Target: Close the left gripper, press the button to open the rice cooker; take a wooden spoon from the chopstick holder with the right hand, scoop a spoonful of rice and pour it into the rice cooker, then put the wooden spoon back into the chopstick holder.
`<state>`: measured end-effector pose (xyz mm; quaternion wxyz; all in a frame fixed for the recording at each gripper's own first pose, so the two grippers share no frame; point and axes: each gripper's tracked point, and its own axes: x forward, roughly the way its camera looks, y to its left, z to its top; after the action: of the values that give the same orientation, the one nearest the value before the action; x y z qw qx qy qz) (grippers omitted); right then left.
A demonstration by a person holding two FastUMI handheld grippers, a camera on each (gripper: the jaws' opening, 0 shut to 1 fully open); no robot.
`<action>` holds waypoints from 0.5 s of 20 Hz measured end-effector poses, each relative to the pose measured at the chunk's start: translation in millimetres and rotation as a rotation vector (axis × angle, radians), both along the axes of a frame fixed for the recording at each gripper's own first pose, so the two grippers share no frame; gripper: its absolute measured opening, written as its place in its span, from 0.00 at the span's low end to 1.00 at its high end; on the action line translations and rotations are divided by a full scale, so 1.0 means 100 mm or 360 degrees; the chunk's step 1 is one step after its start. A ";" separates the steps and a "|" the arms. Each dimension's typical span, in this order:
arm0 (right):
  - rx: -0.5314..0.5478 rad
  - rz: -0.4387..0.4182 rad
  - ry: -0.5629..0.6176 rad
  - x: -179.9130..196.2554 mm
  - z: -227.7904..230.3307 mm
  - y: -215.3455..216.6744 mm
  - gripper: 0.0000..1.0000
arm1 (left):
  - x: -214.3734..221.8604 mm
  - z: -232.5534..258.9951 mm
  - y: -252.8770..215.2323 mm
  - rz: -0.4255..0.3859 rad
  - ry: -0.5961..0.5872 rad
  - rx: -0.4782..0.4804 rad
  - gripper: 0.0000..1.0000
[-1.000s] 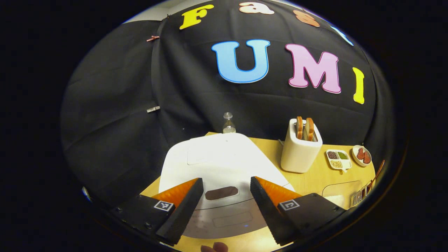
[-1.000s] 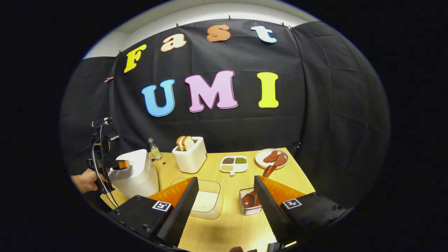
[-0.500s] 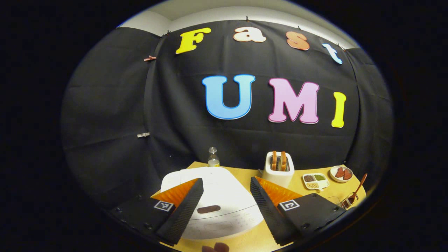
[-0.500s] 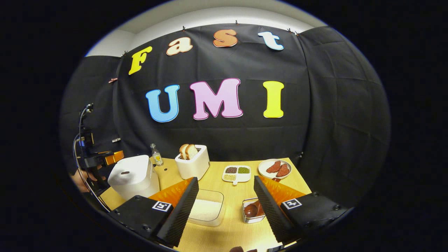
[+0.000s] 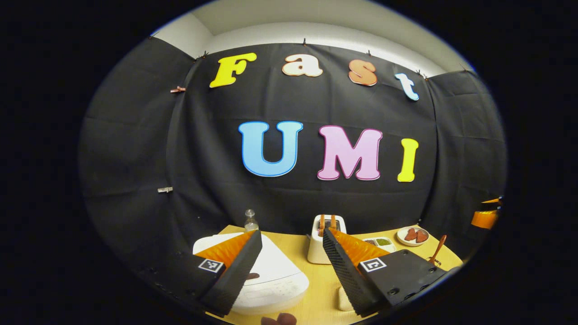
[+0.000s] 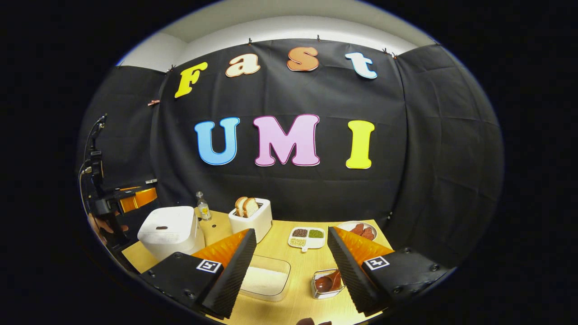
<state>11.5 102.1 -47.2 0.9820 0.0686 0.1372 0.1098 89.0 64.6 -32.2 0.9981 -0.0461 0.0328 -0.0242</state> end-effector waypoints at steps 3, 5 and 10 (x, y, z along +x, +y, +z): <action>0.0006 -0.0010 -0.0021 0.02 0.06 -0.01 0.98 | -0.15 0.12 -0.13 -0.0077 -0.0060 -0.0005 0.94; 0.0019 -0.0025 -0.0032 0.03 0.10 -0.02 0.98 | -0.24 0.18 -0.16 -0.0101 -0.0084 -0.0003 0.94; 0.0024 -0.0051 -0.0059 0.04 0.15 -0.07 0.98 | -0.42 0.20 -0.27 -0.0169 -0.0118 -0.0039 0.94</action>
<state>15.8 95.6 -32.6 0.9855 0.0763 0.1172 0.0964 47.4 37.9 -12.0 0.9953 -0.0555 -0.0022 -0.0793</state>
